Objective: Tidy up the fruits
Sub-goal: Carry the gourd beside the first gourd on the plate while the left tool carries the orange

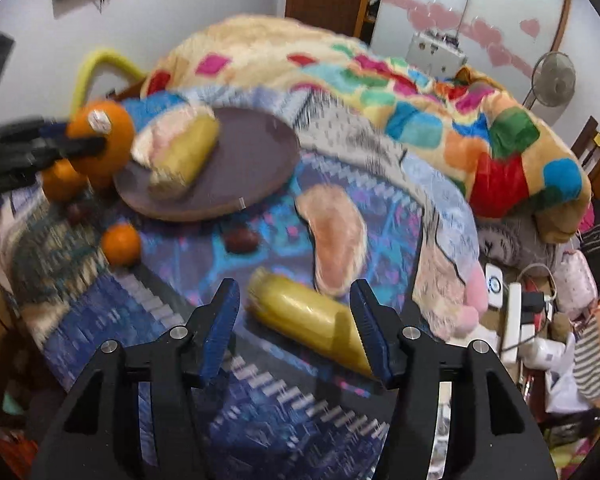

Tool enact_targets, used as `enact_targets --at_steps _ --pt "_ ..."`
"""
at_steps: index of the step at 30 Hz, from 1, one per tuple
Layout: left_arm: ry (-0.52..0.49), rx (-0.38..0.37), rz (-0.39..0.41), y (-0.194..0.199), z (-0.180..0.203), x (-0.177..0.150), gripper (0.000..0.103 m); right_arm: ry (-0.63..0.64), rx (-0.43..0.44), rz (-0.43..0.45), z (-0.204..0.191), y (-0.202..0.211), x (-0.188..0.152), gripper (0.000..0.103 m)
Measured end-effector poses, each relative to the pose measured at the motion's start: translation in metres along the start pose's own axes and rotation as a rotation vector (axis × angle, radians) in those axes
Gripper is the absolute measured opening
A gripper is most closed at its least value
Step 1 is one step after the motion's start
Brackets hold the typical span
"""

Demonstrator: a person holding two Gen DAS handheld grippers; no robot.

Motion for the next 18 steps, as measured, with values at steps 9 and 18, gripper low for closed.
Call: enact_targets --at_steps 9,18 --pt "-0.012 0.006 -0.03 -0.003 -0.002 -0.017 0.055 0.065 -0.026 -0.082 0.001 -0.022 -0.008 0.068" --pt "-0.024 0.014 -0.036 -0.002 0.0 -0.024 0.055 0.009 -0.019 -0.104 0.0 -0.029 -0.009 0.042"
Point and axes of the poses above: each gripper's, at about its wrist camera, not at the fingertips, and y roughly against the way its jaws point, z to its right, x to its top, the point moved 6 cm from there along -y, roughly the way its jaws point, and after that the axes turned 15 degrees about -z, right-handed, at the moved point
